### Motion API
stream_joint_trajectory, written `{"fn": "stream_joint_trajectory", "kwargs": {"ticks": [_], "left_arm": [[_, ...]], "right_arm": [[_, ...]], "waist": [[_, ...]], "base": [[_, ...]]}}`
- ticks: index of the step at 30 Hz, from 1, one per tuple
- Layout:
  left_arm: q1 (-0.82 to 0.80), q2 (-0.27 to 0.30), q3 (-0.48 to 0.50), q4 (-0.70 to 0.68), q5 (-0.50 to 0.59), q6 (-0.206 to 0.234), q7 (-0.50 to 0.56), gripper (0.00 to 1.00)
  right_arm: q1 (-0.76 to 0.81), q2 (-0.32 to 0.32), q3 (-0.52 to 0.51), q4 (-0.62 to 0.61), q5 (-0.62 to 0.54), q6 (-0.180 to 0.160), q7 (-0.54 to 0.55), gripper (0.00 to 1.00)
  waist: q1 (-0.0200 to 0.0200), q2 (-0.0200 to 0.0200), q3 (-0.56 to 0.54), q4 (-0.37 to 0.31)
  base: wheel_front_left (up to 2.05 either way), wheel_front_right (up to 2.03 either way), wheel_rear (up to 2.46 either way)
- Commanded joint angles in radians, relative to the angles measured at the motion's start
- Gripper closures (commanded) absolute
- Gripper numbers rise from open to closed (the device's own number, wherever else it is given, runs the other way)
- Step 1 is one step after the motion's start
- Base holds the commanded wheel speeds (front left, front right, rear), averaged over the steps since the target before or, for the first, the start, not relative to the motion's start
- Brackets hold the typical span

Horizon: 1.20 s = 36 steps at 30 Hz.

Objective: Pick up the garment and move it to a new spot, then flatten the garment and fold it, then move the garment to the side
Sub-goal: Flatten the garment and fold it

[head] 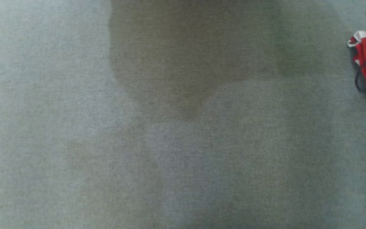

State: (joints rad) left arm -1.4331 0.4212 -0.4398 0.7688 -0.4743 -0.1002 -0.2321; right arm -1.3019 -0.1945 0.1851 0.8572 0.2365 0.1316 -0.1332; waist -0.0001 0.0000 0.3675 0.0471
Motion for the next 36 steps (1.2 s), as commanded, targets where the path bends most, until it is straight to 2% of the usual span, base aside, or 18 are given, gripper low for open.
{"fn": "stream_joint_trajectory", "kwargs": {"ticks": [1,6,7,12,16,24,31,36], "left_arm": [[0.018,0.037,0.000,-0.006,0.008,-0.007,-0.008,1.00],[0.192,0.029,-0.079,0.026,0.021,-0.022,-0.019,1.00],[0.192,0.029,-0.079,0.026,0.021,-0.022,-0.019,1.00],[0.384,0.046,-0.155,0.015,0.014,-0.028,-0.021,1.00],[0.515,0.078,-0.227,-0.029,-0.026,-0.030,0.035,1.00],[0.709,0.198,-0.346,-0.257,-0.141,-0.030,0.193,1.00],[0.868,0.327,-0.391,-0.490,-0.266,-0.030,0.356,1.00],[0.979,0.418,-0.398,-0.654,-0.354,-0.002,0.464,1.00]], "right_arm": [[0.027,0.002,0.026,-0.002,0.004,-0.001,-0.006,1.00],[0.131,-0.048,0.155,0.098,0.047,-0.001,0.045,1.00],[0.131,-0.048,0.155,0.098,0.047,-0.001,0.045,1.00],[0.249,-0.117,0.317,0.137,0.115,-0.001,0.135,1.00],[0.339,-0.172,0.432,0.121,0.204,-0.001,0.222,1.00],[0.497,-0.296,0.654,-0.006,0.358,-0.001,0.316,1.00],[0.622,-0.381,0.764,-0.126,0.519,-0.001,0.383,1.00],[0.678,-0.436,0.814,-0.212,0.608,-0.001,0.429,1.00]], "waist": [[0.0001,0.0000,-0.006,0.009],[0.0001,0.0000,-0.032,0.023],[0.0001,0.0000,-0.032,0.023],[0.0001,0.0000,-0.085,0.034],[0.0001,0.0000,-0.144,0.040],[0.0001,0.0000,-0.274,0.049],[0.0001,0.0000,-0.373,0.049],[0.0001,0.0000,-0.409,0.041]], "base": [[0.00,0.00,0.00],[0.00,0.00,0.00],[0.00,0.00,0.00],[0.00,0.00,0.00],[0.00,0.00,0.00],[0.00,0.00,0.00],[0.00,0.00,0.00],[0.00,0.00,0.00]]}}
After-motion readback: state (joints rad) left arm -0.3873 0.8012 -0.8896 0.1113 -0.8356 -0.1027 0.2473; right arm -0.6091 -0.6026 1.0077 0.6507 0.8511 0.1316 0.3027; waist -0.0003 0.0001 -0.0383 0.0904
